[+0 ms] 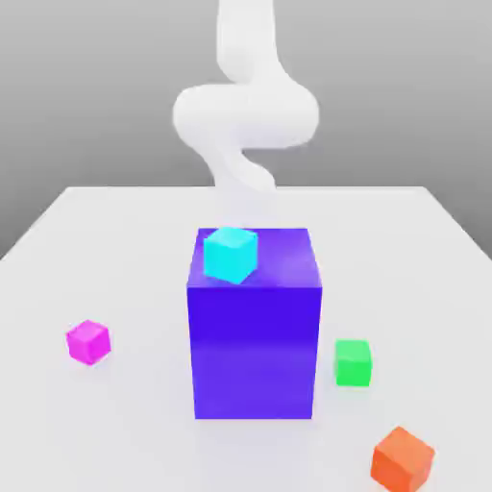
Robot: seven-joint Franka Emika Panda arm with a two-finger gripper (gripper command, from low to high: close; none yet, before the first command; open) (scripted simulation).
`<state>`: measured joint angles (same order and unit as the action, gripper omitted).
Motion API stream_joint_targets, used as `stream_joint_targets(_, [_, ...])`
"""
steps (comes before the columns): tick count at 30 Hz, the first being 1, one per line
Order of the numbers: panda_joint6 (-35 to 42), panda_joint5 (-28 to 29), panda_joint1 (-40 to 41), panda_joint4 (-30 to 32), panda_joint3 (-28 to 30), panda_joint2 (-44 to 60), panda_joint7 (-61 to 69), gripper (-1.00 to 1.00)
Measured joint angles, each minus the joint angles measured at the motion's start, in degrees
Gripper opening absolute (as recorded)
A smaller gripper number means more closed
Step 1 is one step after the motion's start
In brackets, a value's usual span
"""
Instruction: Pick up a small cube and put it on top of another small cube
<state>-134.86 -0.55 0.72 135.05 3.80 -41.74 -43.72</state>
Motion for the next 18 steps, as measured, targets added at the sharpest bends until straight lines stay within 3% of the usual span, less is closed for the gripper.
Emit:
stream_joint_targets(12, [-16.94, -2.97, 6.00, 17.44, 18.07, 23.95, 11.77, 0.00])
stream_joint_targets(18, [-27.63, -1.78, 13.73, 27.43, 26.29, 38.81, 16.82, 0.00])
